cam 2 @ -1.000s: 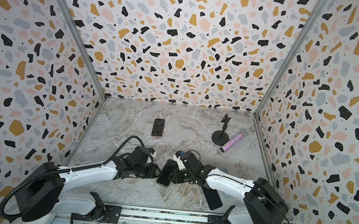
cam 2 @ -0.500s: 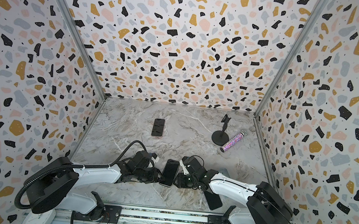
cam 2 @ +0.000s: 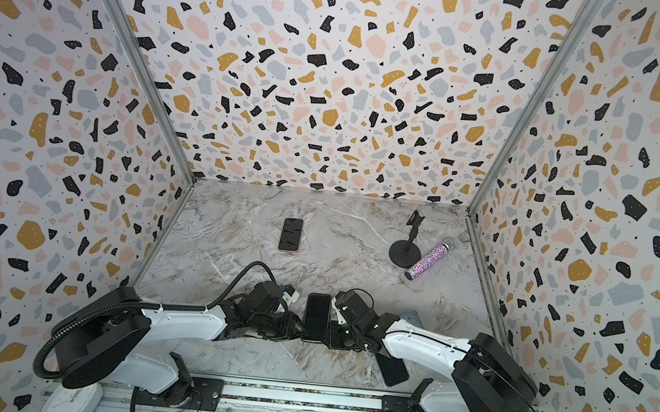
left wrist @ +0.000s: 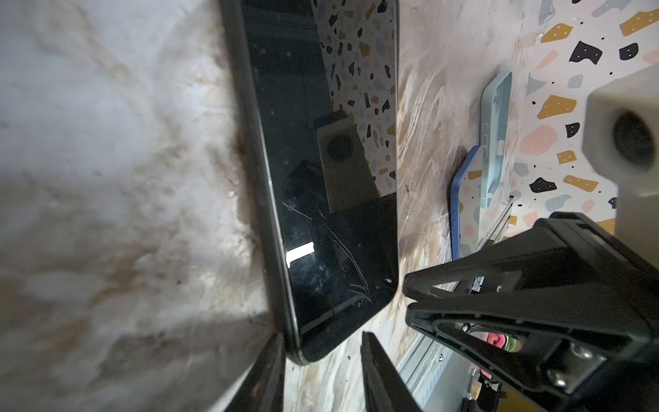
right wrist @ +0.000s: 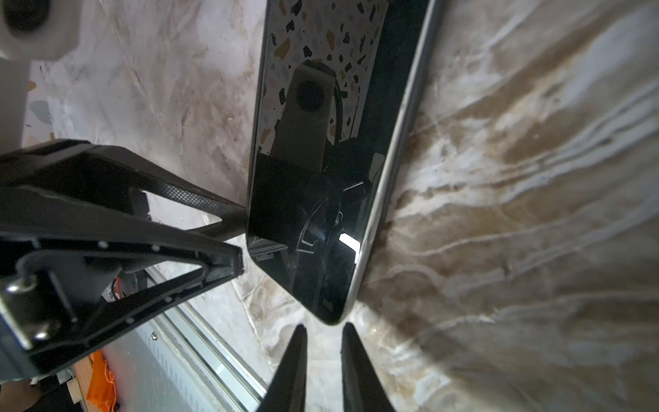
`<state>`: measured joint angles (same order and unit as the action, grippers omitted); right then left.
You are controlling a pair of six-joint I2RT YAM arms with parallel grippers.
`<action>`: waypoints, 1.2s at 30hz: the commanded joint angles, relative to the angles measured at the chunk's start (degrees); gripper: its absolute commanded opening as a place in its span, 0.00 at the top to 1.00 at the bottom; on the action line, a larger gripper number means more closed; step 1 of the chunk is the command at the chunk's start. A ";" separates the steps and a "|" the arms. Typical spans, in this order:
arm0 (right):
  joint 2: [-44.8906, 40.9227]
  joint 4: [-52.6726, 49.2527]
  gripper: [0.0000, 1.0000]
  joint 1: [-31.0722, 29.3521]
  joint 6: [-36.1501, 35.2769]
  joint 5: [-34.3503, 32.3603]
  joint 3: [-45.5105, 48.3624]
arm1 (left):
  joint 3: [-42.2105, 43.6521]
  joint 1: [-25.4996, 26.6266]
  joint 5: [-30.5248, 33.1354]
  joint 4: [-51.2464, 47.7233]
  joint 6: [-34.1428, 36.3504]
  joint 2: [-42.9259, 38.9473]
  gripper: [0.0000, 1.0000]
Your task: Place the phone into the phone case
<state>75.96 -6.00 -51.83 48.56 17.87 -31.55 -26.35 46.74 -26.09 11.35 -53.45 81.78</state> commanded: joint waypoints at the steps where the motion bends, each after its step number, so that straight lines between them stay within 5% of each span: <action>1: 0.62 -1.34 0.80 -0.29 -0.29 -1.34 -1.23 | 0.77 0.38 -0.72 2.37 -0.34 0.20 0.64; 36: 7.09 3.60 0.87 -2.66 -1.91 0.83 -5.36 | 1.41 2.52 -0.54 6.14 -1.98 1.94 0.66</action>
<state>80.66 -8.21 -53.06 47.94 16.80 -35.07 -25.30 47.75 -24.86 13.41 -54.96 82.70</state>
